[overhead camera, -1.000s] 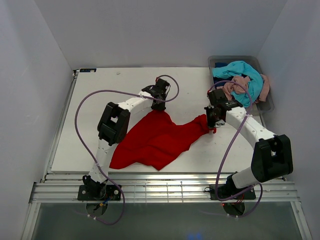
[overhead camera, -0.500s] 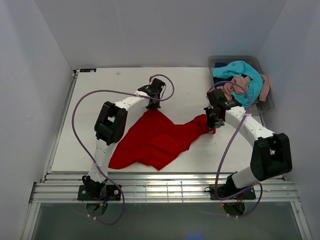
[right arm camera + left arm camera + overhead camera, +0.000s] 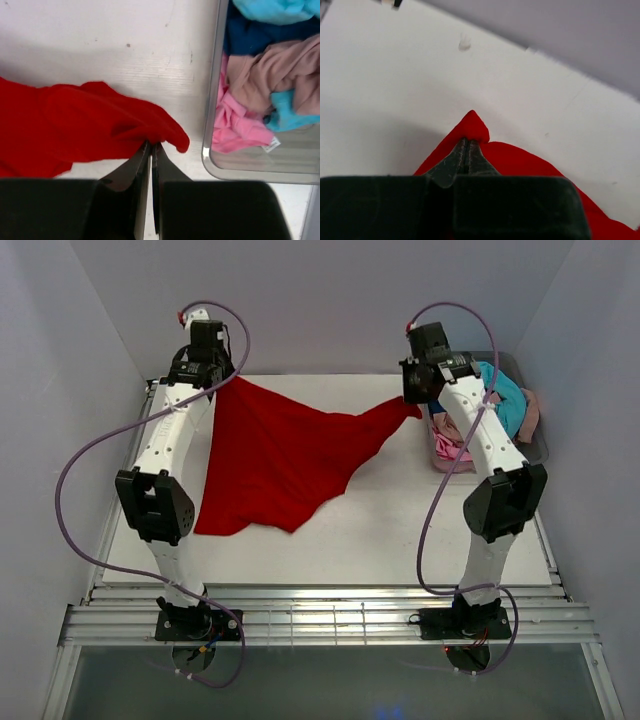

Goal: Fold and stack the t-shirts
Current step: Flatten out the tshirt

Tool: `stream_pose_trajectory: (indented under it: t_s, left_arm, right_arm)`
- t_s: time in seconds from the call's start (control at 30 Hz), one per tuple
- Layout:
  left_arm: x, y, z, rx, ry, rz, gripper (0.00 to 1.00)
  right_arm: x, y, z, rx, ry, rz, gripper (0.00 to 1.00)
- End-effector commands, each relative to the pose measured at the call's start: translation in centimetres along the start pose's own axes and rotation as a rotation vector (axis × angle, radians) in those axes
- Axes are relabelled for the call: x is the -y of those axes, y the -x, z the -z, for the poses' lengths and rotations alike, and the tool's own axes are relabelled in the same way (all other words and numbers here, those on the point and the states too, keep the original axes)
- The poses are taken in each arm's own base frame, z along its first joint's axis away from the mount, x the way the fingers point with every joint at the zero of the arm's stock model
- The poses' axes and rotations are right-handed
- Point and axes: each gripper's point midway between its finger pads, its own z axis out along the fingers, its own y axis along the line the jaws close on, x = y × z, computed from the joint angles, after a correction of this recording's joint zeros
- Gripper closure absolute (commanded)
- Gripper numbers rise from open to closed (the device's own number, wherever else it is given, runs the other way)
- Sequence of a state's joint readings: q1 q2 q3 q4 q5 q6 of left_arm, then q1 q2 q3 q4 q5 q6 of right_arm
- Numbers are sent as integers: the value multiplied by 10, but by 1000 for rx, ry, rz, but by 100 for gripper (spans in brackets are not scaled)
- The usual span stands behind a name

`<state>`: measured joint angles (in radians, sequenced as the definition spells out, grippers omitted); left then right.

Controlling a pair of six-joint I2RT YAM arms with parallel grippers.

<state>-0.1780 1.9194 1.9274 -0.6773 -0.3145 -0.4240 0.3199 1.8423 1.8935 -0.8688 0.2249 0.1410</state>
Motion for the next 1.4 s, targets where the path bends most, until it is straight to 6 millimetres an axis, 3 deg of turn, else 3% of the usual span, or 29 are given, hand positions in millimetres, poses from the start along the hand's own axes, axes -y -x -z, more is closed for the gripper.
stream_pose_trajectory:
  t_s: [0.0,0.07,0.13,0.17,0.2,0.23,0.27,0.3,0.33,0.37,0.4,0.5,0.73,0.77,0.9,1.03,1.07,1.1,1.17,1.2,1.23,1.33,1.37]
  left_arm:
    - [9,85,66,193,-81,105,100]
    - [1,106,93,247,-101,188,100]
    - [4,119,113,298,-149,226,100]
    - [5,132,142,349,-200,255,100]
    - [12,133,149,371,-258,259,100]
    - [14,137,162,396,-295,261,100]
    - [12,149,194,450,-336,275,100]
    - [12,150,202,470,-359,281,100]
    - [10,154,217,496,-375,287,100]
    - [7,158,230,519,-392,292,100]
    - [2,163,256,565,-419,304,100]
    - [-4,169,302,634,-488,304,100]
    - [-9,140,349,574,-594,332,100]
    - [-9,137,351,563,-599,332,100]
    - [-13,126,348,513,-574,335,100]
    - [-8,112,312,406,-512,317,100]
    - [-4,107,301,368,-507,308,100]
    - [4,96,276,280,-486,288,100]
    - [17,81,253,173,-495,261,100]
    - [22,69,228,97,-468,242,100]
    - [26,62,218,61,-468,239,100]
    - [33,53,181,-6,-429,228,100]
    - [34,54,172,-13,-417,225,100]
  right_arm:
    - [17,67,24,103,-48,7,92]
    - [24,100,50,207,-39,-19,92]
    - [28,106,62,250,-28,-34,92]
    - [27,118,68,315,-14,-32,92]
    - [28,104,76,313,-8,-24,92]
    - [25,104,83,343,15,-18,92]
    - [27,116,111,440,27,-19,92]
    - [26,108,109,431,33,-10,92]
    - [26,111,121,459,42,-6,92]
    - [28,118,145,521,49,-2,92]
    - [29,122,159,555,54,0,92]
    - [28,138,211,679,93,10,92]
    - [18,136,300,839,220,-4,92]
    - [18,135,316,871,232,-4,92]
    - [21,134,343,914,244,-14,92]
    - [23,128,312,826,211,-36,92]
    - [20,124,290,760,214,-50,92]
    - [17,120,273,711,219,-54,92]
    - [6,114,232,600,243,-58,92]
    - [4,106,215,536,244,-73,92]
    - [-5,101,185,457,267,-71,92]
    - [-10,91,143,326,257,-100,92]
    - [-13,88,114,267,245,-105,92]
